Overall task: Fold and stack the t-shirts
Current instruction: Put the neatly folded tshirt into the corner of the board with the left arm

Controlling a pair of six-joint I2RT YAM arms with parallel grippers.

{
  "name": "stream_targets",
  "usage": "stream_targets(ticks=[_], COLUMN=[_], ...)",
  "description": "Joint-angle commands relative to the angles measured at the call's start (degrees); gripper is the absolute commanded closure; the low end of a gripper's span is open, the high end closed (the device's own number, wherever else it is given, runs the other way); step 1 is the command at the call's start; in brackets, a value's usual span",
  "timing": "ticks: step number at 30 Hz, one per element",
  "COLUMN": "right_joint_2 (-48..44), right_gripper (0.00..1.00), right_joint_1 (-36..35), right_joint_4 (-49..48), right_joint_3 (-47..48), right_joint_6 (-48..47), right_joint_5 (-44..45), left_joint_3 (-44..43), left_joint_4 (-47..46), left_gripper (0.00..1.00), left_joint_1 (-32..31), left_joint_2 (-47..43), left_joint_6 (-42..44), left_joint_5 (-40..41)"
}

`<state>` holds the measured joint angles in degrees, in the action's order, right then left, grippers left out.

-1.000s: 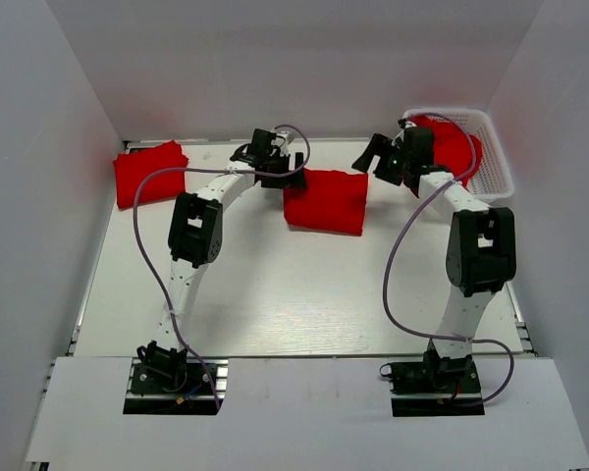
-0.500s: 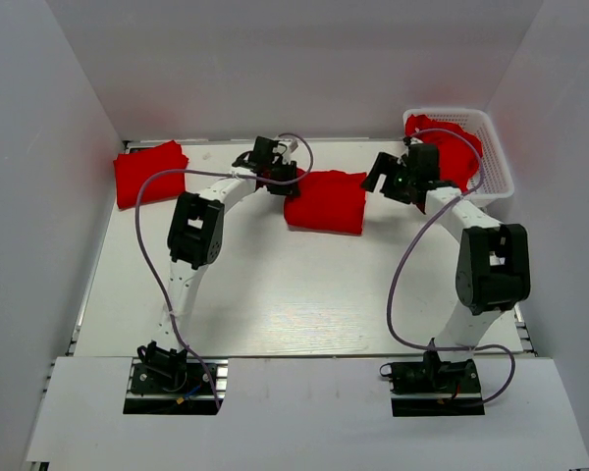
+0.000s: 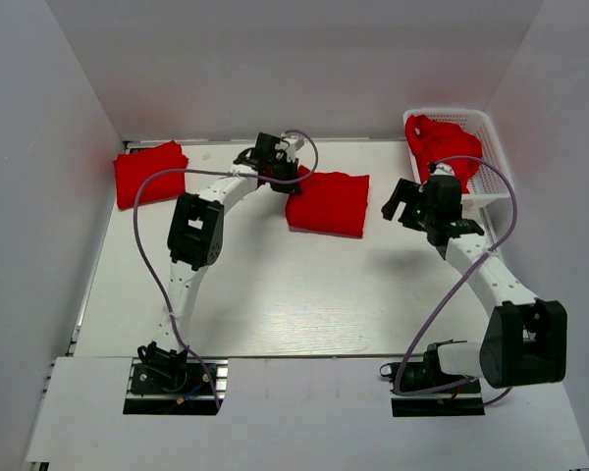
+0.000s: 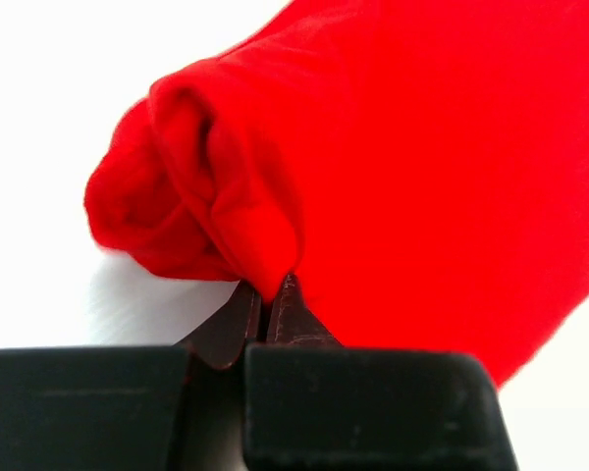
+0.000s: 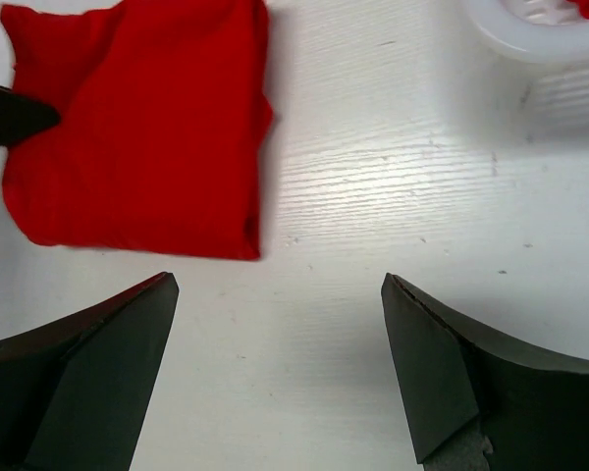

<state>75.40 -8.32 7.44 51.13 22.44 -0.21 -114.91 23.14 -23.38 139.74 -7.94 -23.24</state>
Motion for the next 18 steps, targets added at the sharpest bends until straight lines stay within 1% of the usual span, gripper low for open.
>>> stream_targets(ticks=[1, 2, 4, 5, 6, 8, 9, 11, 12, 14, 15, 18], right_joint_2=[-4.27, -4.64, -6.65, -7.1, -7.45, -8.68, -9.64, -10.96, -11.23, -12.2, -12.55, -13.69], right_gripper=[0.1, 0.1, 0.1, 0.1, 0.1, 0.1, 0.1, 0.1, 0.1, 0.1, 0.1, 0.1], right_joint_1=[0.23, 0.14, 0.32, 0.14, 0.14, 0.14, -0.64, 0.14, 0.32, 0.23, 0.14, 0.32], right_joint_4=[1.95, 2.48, 3.54, 4.15, 4.77, 7.84, 8.63, 9.08, 9.86, 11.35, 11.63, 12.68], right_joint_3=[-1.21, -1.73, -2.09, -2.09, -1.31, -0.6, -0.16, -0.07, 0.45, 1.5, 2.21, 3.09], right_joint_6=[-0.9, -0.9, -1.43, -3.08, -3.62, -4.24, -4.16, -4.42, -4.33, -4.59, -5.03, -4.68], right_joint_5=[5.04, 6.61, 6.97, 8.37, 9.16, 11.96, 12.25, 13.47, 15.22, 18.21, 20.49, 23.31], left_joint_3=[-8.12, -9.53, -13.65, -17.15, -18.06, -17.11, -15.88, -13.33, -13.32, -16.64, -17.62, -19.03], left_joint_4=[4.62, 6.99, 10.42, 12.87, 16.81, 18.96, 19.49, 20.01, 21.85, 24.84, 27.03, 28.36], left_gripper=[1.0, 1.0, 1.0, 1.0, 1.0, 1.0, 1.0, 1.0, 1.0, 1.0, 1.0, 1.0], left_joint_1=[1.84, 2.63, 4.47, 5.0, 5.53, 7.11, 7.73, 9.22, 9.75, 11.32, 11.94, 14.32], left_joint_2=[-7.12, -7.12, -7.12, -6.33, -6.32, -7.02, -8.59, -10.01, -10.02, -10.54, -10.54, -10.54], left_joint_6=[3.19, 3.2, 5.91, 7.14, 8.11, 10.31, 10.84, 12.68, 12.69, 14.88, 14.89, 17.43], left_joint_5=[-1.89, -3.98, -9.07, -9.88, -9.89, -9.19, -8.32, -5.77, -4.71, -1.64, 1.16, 4.78])
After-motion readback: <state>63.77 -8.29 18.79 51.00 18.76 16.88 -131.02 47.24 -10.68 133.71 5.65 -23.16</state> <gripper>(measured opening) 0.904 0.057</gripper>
